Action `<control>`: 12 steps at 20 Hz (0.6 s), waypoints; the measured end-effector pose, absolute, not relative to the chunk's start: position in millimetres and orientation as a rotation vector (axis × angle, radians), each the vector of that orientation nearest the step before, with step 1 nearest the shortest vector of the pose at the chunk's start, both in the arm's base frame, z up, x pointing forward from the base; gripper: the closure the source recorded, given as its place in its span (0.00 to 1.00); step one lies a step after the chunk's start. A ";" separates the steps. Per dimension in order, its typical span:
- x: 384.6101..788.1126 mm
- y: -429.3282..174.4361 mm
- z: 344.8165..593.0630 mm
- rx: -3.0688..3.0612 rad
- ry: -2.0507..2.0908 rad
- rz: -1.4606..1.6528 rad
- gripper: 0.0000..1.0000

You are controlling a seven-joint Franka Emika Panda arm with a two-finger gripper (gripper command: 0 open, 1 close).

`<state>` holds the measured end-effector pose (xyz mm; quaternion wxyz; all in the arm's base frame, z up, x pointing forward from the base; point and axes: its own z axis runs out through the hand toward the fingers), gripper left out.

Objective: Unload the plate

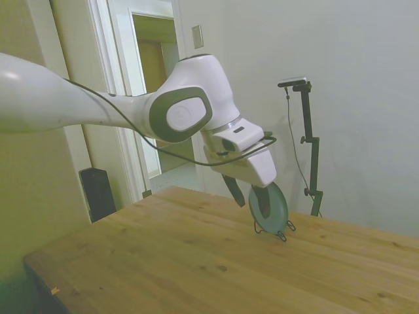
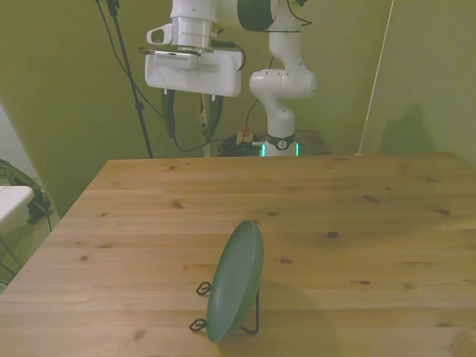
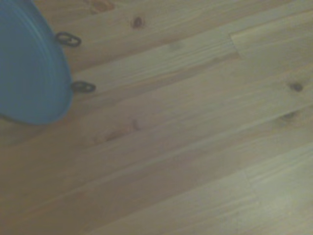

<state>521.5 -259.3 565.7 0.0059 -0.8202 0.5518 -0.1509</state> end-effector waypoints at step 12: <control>578.0 -274.0 566.4 -2.527 1.744 -0.445 0.00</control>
